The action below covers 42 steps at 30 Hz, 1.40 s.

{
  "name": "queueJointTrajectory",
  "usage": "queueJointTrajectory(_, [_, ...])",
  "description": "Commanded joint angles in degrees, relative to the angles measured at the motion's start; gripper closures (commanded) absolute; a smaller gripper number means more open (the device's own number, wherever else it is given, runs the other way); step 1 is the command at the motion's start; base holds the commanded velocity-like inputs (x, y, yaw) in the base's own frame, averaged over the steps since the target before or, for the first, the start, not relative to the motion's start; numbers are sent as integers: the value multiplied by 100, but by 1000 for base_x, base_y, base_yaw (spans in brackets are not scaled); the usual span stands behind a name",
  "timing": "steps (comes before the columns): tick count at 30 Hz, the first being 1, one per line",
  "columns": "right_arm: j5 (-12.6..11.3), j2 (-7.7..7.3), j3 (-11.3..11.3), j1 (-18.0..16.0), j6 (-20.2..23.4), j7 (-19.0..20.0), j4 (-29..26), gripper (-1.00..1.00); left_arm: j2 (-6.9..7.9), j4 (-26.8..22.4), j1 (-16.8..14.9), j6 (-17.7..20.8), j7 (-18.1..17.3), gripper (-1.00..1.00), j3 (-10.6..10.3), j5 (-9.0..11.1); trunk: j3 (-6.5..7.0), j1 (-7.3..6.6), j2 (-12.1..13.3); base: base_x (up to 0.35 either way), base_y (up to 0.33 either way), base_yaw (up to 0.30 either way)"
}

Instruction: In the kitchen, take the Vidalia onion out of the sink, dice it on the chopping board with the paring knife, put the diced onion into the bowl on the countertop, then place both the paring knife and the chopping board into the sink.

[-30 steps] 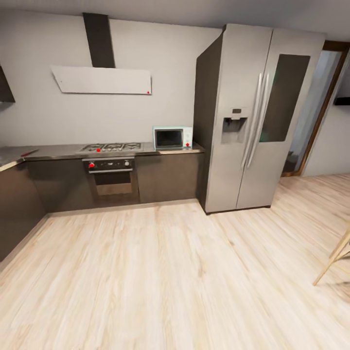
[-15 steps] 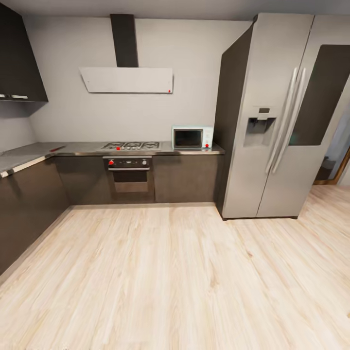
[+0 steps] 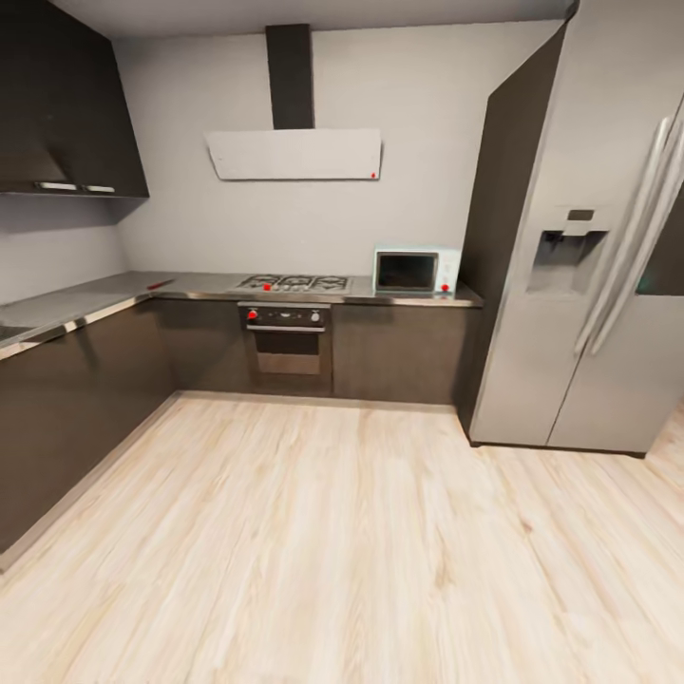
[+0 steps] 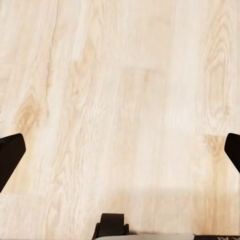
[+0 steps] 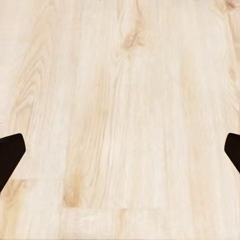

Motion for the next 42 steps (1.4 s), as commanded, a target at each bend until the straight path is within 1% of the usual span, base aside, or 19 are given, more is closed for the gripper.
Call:
queueJointTrajectory(1, [2,-1,3,-2,-16,-15,2,-100,-2,-6,1,-9,17,-100,1,1,-7,1,-2,149,-143,269])
queueJointTrajectory(42, [2,-1,3,-2,-16,-11,0,-100,-2,-2,1,-9,17,-100,1,1,-77,1,-2,155,-143,269])
